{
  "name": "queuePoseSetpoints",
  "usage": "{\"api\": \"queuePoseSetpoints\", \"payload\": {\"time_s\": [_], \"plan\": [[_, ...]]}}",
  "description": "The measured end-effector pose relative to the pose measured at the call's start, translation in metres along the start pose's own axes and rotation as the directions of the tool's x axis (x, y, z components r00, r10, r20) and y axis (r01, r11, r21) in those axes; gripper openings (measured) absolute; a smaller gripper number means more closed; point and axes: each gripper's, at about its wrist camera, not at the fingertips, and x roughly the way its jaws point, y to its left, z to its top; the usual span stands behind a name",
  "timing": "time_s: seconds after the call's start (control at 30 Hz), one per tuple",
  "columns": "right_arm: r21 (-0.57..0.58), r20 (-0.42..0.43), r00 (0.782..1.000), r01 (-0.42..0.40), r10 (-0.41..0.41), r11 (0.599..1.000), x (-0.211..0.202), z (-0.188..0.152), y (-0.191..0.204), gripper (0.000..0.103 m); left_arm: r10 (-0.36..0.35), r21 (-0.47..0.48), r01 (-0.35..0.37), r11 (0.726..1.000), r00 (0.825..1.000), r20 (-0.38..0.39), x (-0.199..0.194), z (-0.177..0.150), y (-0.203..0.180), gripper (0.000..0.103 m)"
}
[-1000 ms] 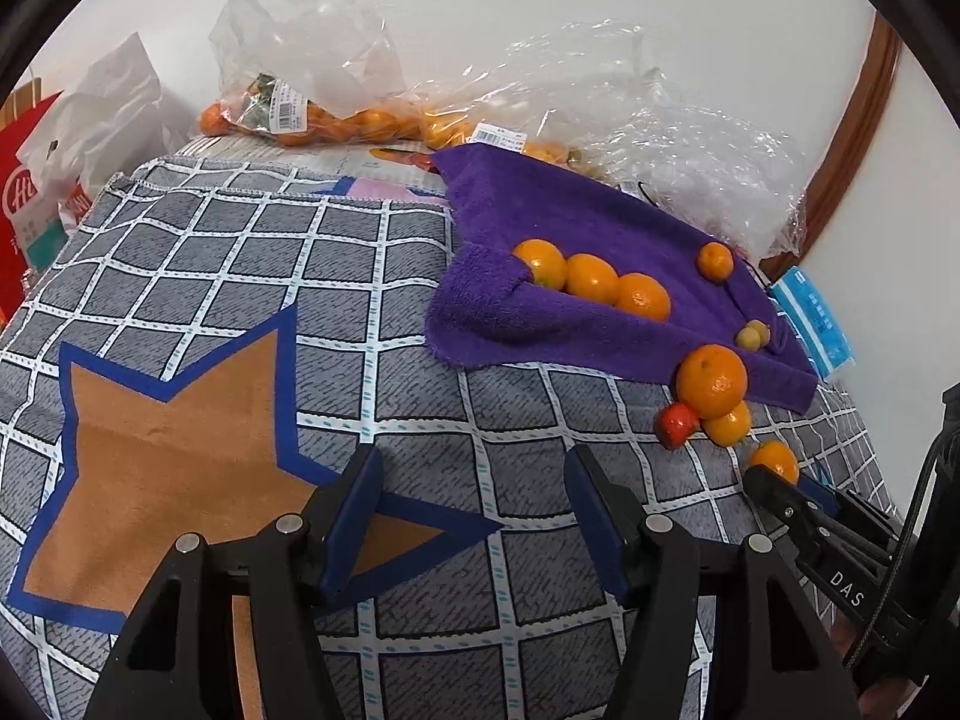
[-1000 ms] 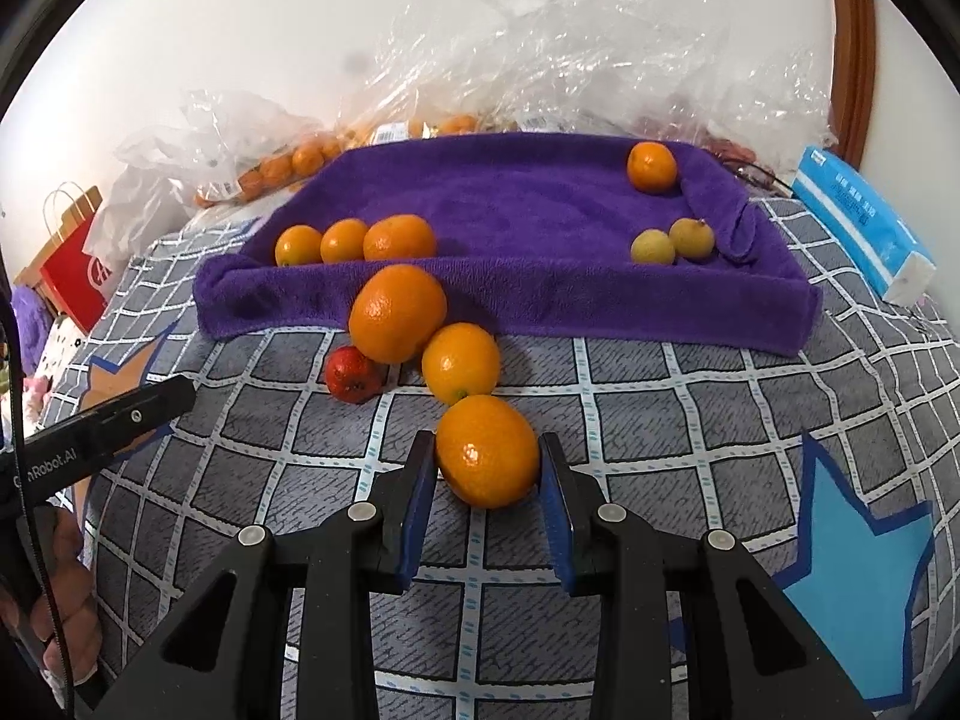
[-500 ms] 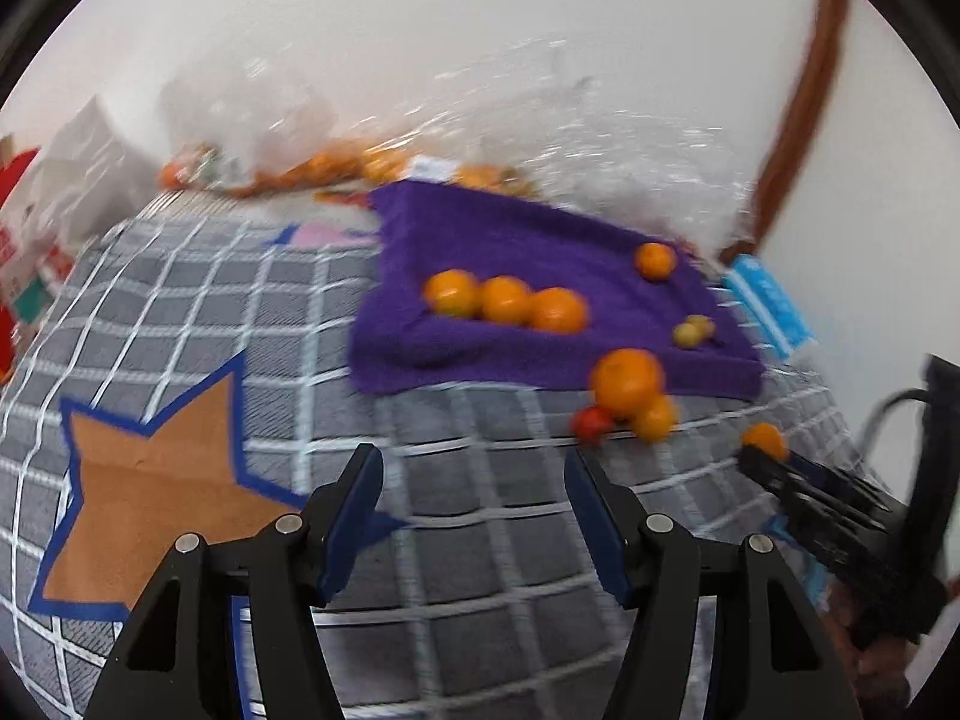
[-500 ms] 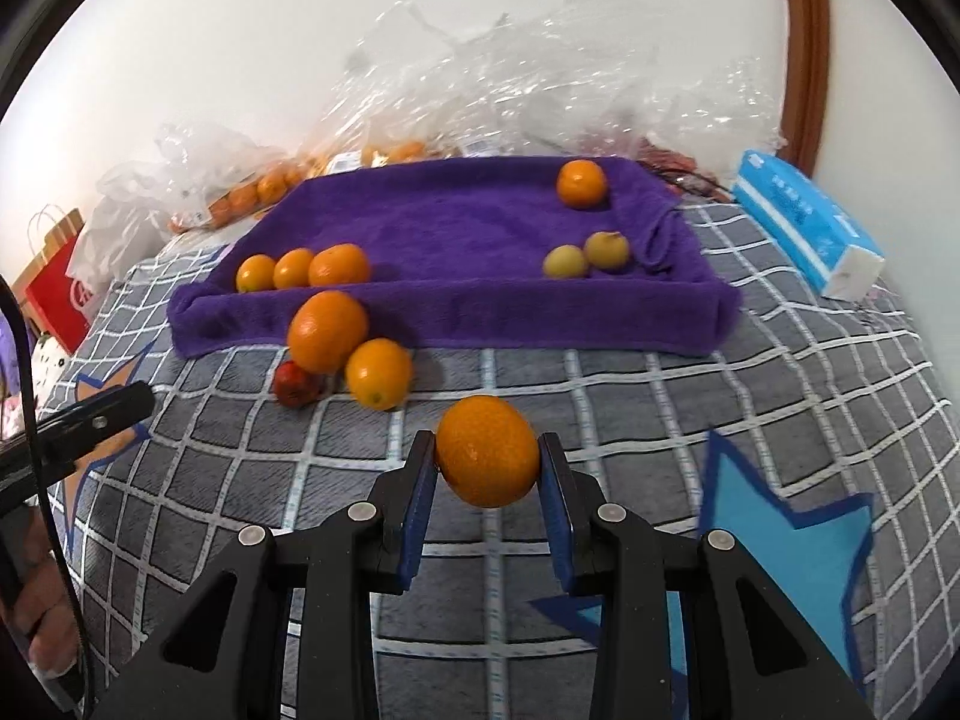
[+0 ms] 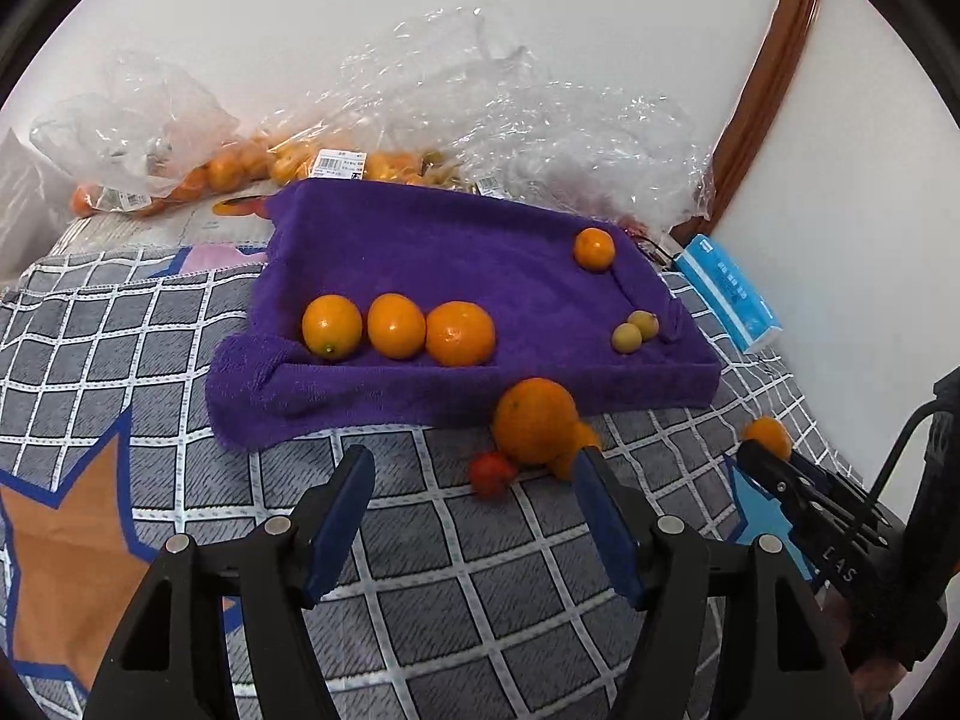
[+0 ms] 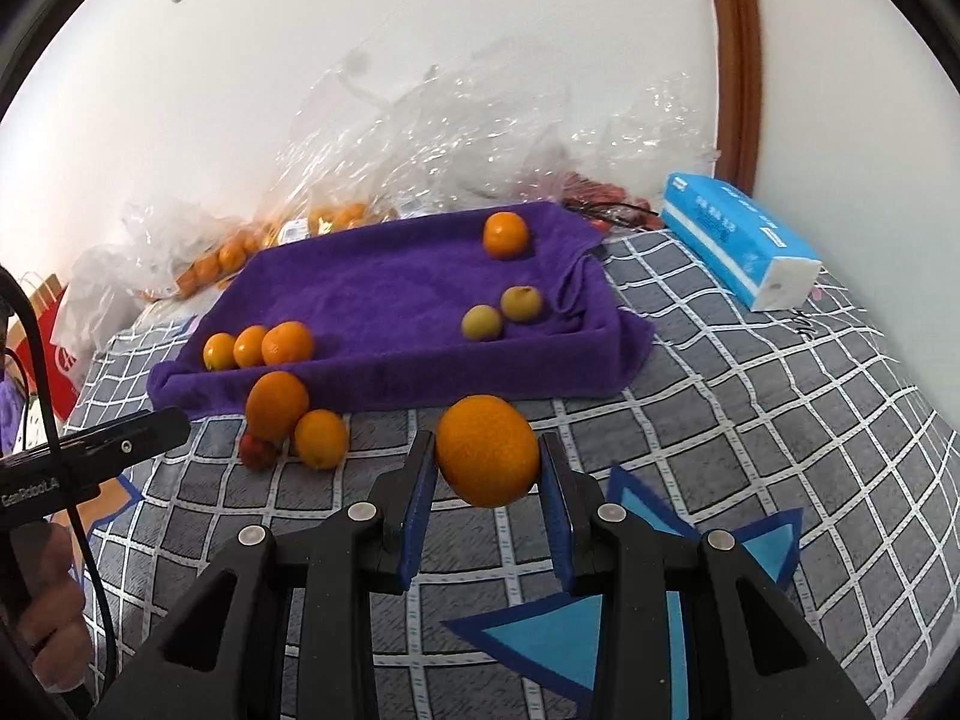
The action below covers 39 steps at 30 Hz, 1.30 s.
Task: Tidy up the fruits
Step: 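Lift the orange with the right gripper while the left gripper moves toward the red tomato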
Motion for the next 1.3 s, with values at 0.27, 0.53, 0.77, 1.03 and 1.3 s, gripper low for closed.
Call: {"api": "queuePoseSetpoints", "payload": {"time_s": [0.27,0.53,0.77,1.03,1.3], "plan": [[0.033,-0.029,0.999,-0.020,0.021,0.999,0.016,-0.002,-0.002,0.033,-0.030,-0.033,0.029,0.999,1.000,-0.008,0.009,-0.004,0.011,0.067],[0.037,-0.036,0.999,-0.035,0.036,0.999,0.029,0.000,0.002,0.033,-0.033,-0.056,0.032,0.998,0.999,-0.021,0.014,-0.005,0.015,0.067],[0.029,-0.033,0.999,-0.030,0.031,0.999,0.035,-0.003,0.001,0.034,-0.002,-0.046,0.001,0.999,1.000,-0.018,0.018,-0.006,0.015,0.067],[0.034,-0.033,0.999,-0.037,0.038,0.999,0.039,-0.005,-0.001,0.033,0.021,-0.015,-0.021,1.000,0.999,-0.043,0.026,-0.009,0.010,0.067],[0.024,-0.033,0.998,-0.046,0.046,0.999,0.040,-0.005,0.001,0.034,0.000,-0.033,-0.002,0.999,0.999,-0.044,0.027,-0.009,0.012,0.065]]}}
